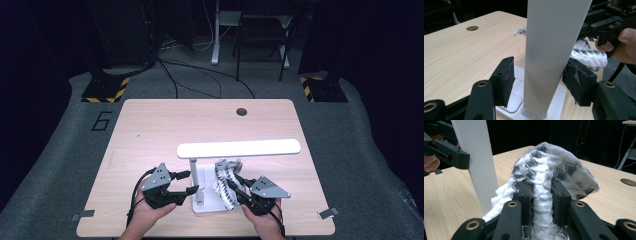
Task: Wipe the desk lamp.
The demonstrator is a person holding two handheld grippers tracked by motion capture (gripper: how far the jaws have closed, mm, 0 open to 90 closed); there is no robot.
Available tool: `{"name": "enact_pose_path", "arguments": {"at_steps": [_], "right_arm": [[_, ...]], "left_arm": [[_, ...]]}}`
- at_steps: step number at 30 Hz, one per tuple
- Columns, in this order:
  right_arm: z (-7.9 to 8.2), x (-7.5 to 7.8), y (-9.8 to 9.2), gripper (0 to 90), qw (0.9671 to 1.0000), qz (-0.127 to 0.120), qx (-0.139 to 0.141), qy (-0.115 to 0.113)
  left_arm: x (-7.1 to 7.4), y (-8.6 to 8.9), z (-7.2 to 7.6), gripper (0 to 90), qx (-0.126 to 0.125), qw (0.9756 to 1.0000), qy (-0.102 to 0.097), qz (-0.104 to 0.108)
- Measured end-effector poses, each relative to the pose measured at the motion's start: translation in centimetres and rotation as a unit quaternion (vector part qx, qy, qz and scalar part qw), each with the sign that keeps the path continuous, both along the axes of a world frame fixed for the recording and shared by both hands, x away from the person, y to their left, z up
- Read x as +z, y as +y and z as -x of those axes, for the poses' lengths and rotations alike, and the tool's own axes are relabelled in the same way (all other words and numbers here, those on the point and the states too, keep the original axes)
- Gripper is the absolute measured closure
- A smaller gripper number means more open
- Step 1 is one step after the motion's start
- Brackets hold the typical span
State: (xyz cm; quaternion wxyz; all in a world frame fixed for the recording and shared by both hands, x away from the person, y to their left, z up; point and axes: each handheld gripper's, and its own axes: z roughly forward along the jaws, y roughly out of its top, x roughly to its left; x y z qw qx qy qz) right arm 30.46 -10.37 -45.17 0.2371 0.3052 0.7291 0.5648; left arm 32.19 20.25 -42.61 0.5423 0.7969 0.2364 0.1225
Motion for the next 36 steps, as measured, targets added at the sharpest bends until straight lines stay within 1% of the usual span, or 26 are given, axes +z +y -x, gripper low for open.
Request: {"name": "enact_pose_path", "arguments": {"at_steps": [1,2,4,5,6,7,9,10,11,12,13,14,16,17,19,21,24,25,26,27,29,30,31,34,35,36], "right_arm": [[0.0,-0.1,0.0,72.7,1.0,0.0,0.0,0.001],[0.0,-0.1,0.0,72.7,1.0,0.0,0.0,0.001],[0.0,-0.2,-0.1,72.7,1.0,0.003,0.0,0.005],[0.0,-0.3,-0.1,72.7,1.0,-0.001,0.0,0.004],[0.0,-0.3,-0.2,72.7,1.0,0.0,0.001,0.005],[0.1,-0.3,-0.2,72.6,1.0,0.003,0.002,0.007],[0.1,-0.4,-0.3,72.6,1.0,0.002,0.001,0.008],[0.1,-0.4,-0.2,72.6,1.0,-0.001,0.0,0.005],[0.2,-0.5,-0.4,72.5,1.0,0.003,0.001,0.008],[0.2,-0.6,-0.3,72.5,1.0,-0.002,-0.001,0.007],[0.2,-0.6,-0.3,72.5,1.0,-0.002,-0.001,0.007],[0.2,-0.6,-0.5,72.5,1.0,0.001,0.0,0.009],[0.3,-0.7,-0.5,72.5,0.9999,0.0,0.001,0.011],[0.4,-0.8,-0.6,72.4,0.9999,-0.001,-0.002,0.013],[0.4,-0.8,-0.6,72.4,0.9999,-0.002,-0.003,0.013],[0.4,-0.9,-0.8,72.4,0.9999,0.0,-0.002,0.015],[0.4,-1.0,-0.8,72.4,0.9999,-0.003,-0.005,0.015],[0.4,-1.0,-0.8,72.4,0.9999,-0.003,-0.004,0.016],[0.4,-1.0,-0.8,72.4,0.9999,-0.003,-0.004,0.016],[0.5,-1.1,-0.9,72.3,0.9998,-0.002,-0.005,0.019],[0.5,-1.1,-0.9,72.3,0.9998,-0.001,-0.006,0.017],[0.5,-1.1,-0.9,72.3,0.9998,-0.001,-0.006,0.017],[0.4,-1.2,-0.9,72.2,0.9999,0.0,-0.005,0.016],[0.4,-1.2,-0.9,72.3,0.9999,0.001,-0.004,0.016],[0.4,-1.2,-0.8,72.3,0.9999,0.001,-0.003,0.016],[0.4,-1.3,-0.8,72.3,0.9999,-0.002,-0.002,0.015]], "left_arm": [[0.0,-0.1,-0.2,45.3,-0.003,1.0,-0.004,-0.002],[0.0,-0.1,-0.2,45.4,-0.003,1.0,-0.004,-0.002],[-0.1,-0.2,-0.4,45.7,-0.008,1.0,-0.004,0.002],[-0.1,-0.3,-0.5,45.7,-0.013,0.9999,0.005,0.006],[-0.2,-0.2,-0.7,45.7,-0.02,0.9998,0.001,0.005],[-0.3,-0.2,-0.7,45.6,-0.021,0.9997,0.005,0.008],[-0.4,-0.3,-0.8,45.6,-0.021,0.9997,0.003,0.008],[-0.5,-0.3,-0.8,45.8,-0.025,0.9997,0.003,0.004],[-0.7,-0.4,-0.9,46.3,-0.024,0.9997,-0.002,-0.005],[-0.8,-0.6,-0.9,46.6,-0.024,0.9997,0.002,-0.01],[-0.8,-0.6,-0.9,47.1,-0.024,0.9997,0.002,-0.01],[-1.2,-1.0,-1.0,47.3,-0.026,0.9995,0.001,-0.02],[-1.5,-1.2,-1.1,48.4,-0.026,0.9994,0.003,-0.021],[-1.8,-1.4,-1.3,48.6,-0.033,0.9989,0.003,-0.034],[-2.1,-1.5,-1.4,48.8,-0.036,0.9987,0.003,-0.035],[-2.4,-1.5,-1.5,50.0,-0.042,0.9983,0.003,-0.041],[-2.6,-1.5,-1.6,50.7,-0.043,0.9983,0.003,-0.04],[-2.6,-1.5,-1.7,51.9,-0.048,0.998,-0.001,-0.039],[-2.6,-1.5,-1.7,52.4,-0.048,0.998,-0.001,-0.039],[-2.6,-1.6,-1.6,52.7,-0.044,0.9981,-0.008,-0.042],[-2.5,-1.6,-1.5,53.0,-0.042,0.998,-0.008,-0.046],[-2.5,-1.6,-1.5,53.2,-0.042,0.998,-0.008,-0.046],[-2.6,-1.7,-1.5,53.3,-0.037,0.9984,-0.011,-0.042],[-2.6,-1.8,-1.6,53.4,-0.035,0.9983,-0.011,-0.046],[-2.6,-1.9,-1.7,53.5,-0.028,0.9986,-0.013,-0.043],[-2.6,-1.9,-1.8,53.5,-0.029,0.9984,-0.011,-0.047]]}}
